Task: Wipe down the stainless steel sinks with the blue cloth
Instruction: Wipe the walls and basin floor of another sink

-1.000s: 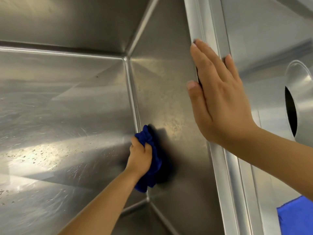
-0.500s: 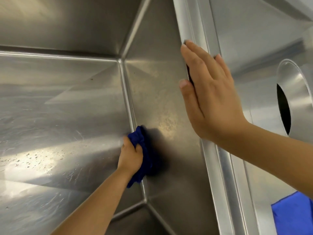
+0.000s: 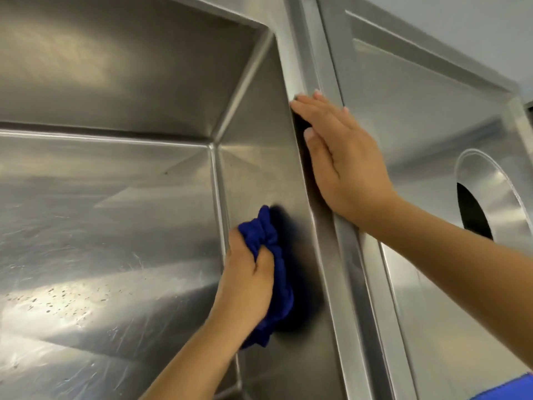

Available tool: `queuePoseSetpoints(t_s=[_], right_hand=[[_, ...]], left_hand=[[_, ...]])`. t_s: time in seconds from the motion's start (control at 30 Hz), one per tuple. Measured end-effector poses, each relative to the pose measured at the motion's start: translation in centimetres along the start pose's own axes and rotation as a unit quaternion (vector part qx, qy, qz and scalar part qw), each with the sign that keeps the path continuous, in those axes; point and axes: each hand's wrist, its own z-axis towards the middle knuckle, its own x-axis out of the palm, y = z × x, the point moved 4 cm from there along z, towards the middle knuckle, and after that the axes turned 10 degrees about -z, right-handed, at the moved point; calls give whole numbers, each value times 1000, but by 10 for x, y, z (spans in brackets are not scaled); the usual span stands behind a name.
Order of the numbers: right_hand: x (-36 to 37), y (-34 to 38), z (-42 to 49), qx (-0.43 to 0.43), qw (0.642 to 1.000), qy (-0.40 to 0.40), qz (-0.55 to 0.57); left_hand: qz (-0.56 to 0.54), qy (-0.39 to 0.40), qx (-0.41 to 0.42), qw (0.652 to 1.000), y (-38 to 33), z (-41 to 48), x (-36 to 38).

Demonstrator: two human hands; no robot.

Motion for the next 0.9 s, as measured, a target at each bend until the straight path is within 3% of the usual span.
queuePoseSetpoints(t_s=[0.1,0.27,0.5,0.67,0.77,0.9], right_hand=[[-1,-2,-1,0,1000,-8,1],[1,3,-1,3,1000,-4,-6],[0,2,-1,5,1000,-6,-6],[0,3,-1,1,1000,0,-6],[1,2,-1,-1,1000,-2,-6],[0,2,1,2,1000,-5,-6]], left_hand=[[-39,15,-10,999,-19,-16,5],[-21,14,57,998,-35,-30,16],[-19,-4,30,999,-19,4,5],[-23,-11,90,996,-33,-20,14],[3,-34,70,997,-15,10,7],[13,-64,-43,997,28,56,-12]])
